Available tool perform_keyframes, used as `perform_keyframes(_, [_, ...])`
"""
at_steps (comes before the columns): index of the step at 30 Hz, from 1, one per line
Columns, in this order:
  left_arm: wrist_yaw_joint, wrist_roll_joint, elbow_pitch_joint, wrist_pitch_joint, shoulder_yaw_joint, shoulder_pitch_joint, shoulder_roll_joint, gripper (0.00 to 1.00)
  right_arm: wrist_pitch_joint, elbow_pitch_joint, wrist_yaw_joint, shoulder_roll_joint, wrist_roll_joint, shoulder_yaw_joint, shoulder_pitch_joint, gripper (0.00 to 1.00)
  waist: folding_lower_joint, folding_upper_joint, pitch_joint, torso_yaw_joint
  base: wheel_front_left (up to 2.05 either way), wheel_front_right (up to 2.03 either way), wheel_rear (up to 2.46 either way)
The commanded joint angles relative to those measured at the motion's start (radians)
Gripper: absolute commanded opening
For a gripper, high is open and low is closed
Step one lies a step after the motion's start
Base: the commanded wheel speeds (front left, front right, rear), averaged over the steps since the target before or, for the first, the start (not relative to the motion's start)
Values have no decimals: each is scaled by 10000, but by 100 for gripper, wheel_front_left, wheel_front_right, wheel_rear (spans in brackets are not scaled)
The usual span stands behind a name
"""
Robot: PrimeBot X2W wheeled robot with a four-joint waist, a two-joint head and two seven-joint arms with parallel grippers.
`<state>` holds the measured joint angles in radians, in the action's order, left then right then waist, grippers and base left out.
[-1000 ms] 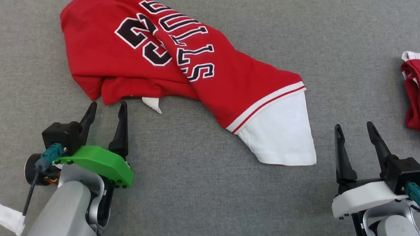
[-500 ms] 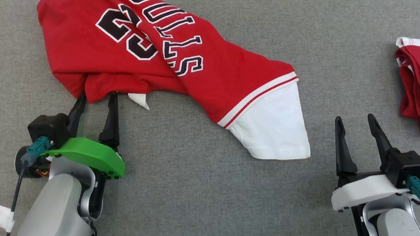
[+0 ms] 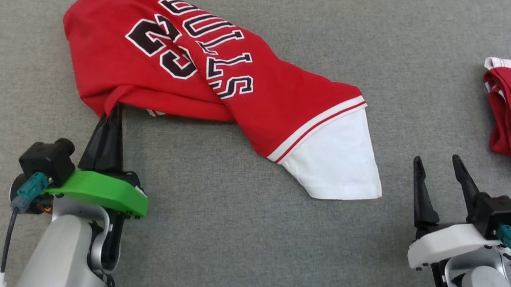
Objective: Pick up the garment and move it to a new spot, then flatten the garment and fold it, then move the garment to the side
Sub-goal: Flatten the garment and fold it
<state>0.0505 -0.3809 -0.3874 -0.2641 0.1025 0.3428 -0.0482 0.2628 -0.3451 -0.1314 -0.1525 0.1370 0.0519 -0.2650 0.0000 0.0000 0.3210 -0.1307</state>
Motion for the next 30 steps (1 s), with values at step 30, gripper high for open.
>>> perform_keyframes(30, [-146, 759, -916, 2, -143, -2032, -47, 2, 22, -515, 15, 349, 44, 104, 750, 100, 0, 0, -1429, 903, 0, 0, 0])
